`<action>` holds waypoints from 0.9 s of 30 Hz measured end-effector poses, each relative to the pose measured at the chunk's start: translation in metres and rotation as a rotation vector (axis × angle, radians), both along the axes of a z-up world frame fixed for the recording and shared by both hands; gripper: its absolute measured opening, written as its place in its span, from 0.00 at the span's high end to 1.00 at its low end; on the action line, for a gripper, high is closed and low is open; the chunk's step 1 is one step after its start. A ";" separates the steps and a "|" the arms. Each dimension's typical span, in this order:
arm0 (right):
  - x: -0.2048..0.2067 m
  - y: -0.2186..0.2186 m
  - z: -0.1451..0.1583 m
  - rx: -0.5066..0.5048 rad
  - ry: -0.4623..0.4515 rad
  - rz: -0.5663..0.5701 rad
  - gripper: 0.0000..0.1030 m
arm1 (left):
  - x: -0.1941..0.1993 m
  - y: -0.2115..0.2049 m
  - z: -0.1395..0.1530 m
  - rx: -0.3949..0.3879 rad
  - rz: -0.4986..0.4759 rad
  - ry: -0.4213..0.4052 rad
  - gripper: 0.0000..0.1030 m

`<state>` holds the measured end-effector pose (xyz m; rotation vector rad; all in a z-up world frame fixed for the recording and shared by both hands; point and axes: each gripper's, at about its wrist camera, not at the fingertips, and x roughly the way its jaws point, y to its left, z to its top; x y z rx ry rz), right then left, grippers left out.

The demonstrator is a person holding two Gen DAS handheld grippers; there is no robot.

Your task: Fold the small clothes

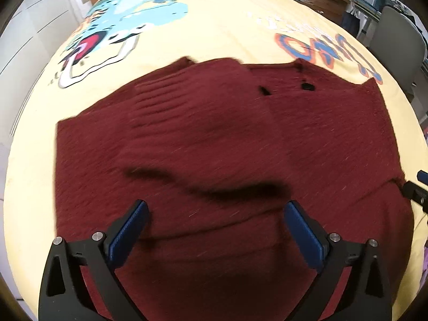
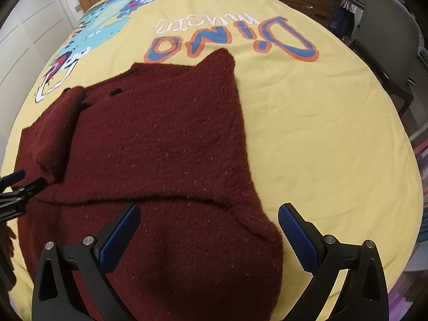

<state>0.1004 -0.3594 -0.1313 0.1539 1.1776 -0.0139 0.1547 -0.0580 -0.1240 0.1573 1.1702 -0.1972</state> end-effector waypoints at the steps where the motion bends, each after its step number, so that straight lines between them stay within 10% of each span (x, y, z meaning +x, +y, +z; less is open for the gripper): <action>1: 0.000 0.002 -0.001 0.000 0.002 0.005 0.00 | -0.003 0.007 0.001 0.000 0.009 -0.002 0.02; 16: 0.009 0.048 -0.002 -0.011 0.010 0.085 0.00 | -0.013 0.155 -0.010 0.021 0.286 0.053 0.03; 27: 0.029 0.106 0.010 -0.039 -0.010 0.194 0.00 | -0.003 0.145 -0.018 -0.006 0.178 0.025 0.50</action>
